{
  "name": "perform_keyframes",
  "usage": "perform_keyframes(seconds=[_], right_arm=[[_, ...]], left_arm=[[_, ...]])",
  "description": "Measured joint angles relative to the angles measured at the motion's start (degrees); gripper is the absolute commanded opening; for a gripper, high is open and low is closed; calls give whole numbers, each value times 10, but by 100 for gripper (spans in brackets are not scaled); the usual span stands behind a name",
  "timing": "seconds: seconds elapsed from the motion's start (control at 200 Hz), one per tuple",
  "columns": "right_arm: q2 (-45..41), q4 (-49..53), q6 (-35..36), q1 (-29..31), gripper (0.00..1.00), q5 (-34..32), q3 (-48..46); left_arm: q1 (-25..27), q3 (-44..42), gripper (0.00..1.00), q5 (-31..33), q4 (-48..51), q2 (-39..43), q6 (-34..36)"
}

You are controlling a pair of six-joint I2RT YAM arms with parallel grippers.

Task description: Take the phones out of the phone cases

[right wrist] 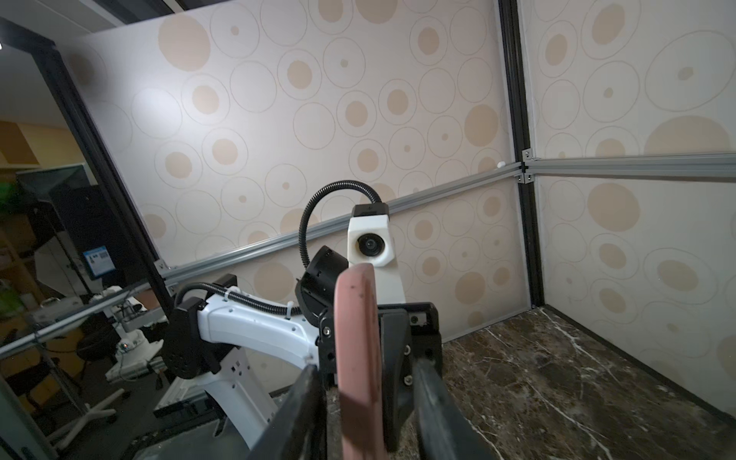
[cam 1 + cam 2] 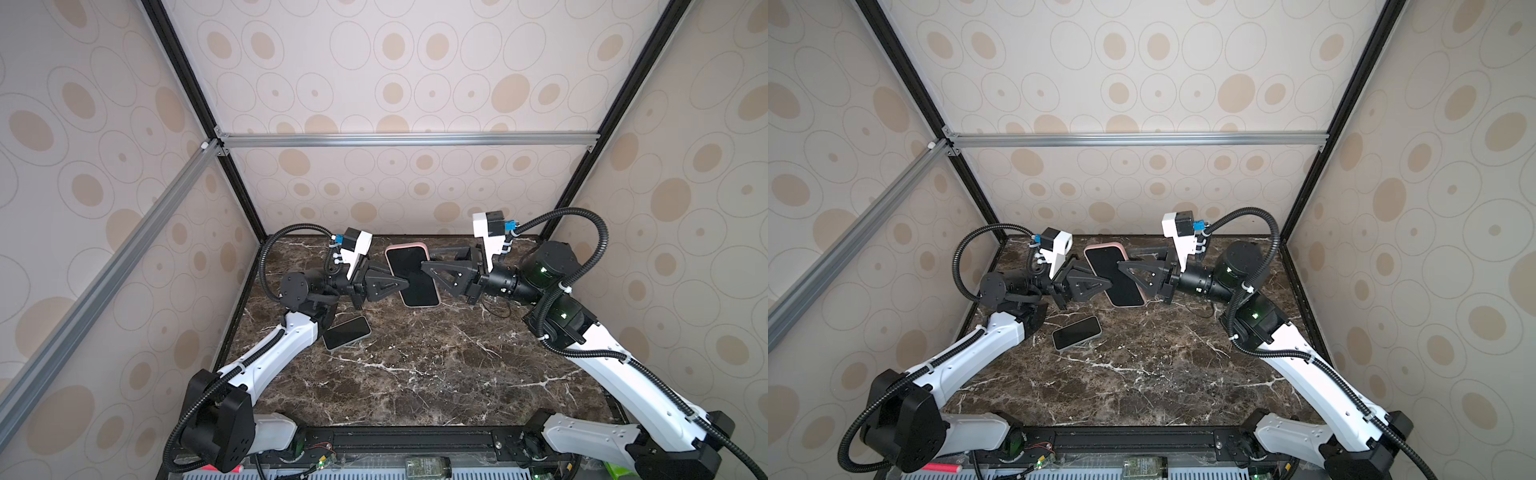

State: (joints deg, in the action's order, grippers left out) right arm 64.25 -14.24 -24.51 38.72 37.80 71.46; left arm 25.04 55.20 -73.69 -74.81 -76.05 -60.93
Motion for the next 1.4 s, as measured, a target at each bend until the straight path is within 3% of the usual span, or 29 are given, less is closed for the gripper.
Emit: perform_keyframes(seconds=[0.34, 0.785, 0.875, 1.1, 1.4], right_arm=[[17, -102, -76, 0, 38, -20, -21], [29, -132, -130, -2, 10, -5, -21], [30, -143, -154, -3, 8, -12, -26], [34, -223, -242, -15, 7, -17, -43], [45, -265, -311, -19, 8, -5, -56]], left_arm=[[2, 0, 0, -5, -24, -19, -23], [4, 0, 0, -3, 4, -14, -7], [4, 7, 0, -2, 67, -2, 45], [4, 95, 0, 5, 387, 31, 286], [4, 125, 0, 5, 511, 34, 387]])
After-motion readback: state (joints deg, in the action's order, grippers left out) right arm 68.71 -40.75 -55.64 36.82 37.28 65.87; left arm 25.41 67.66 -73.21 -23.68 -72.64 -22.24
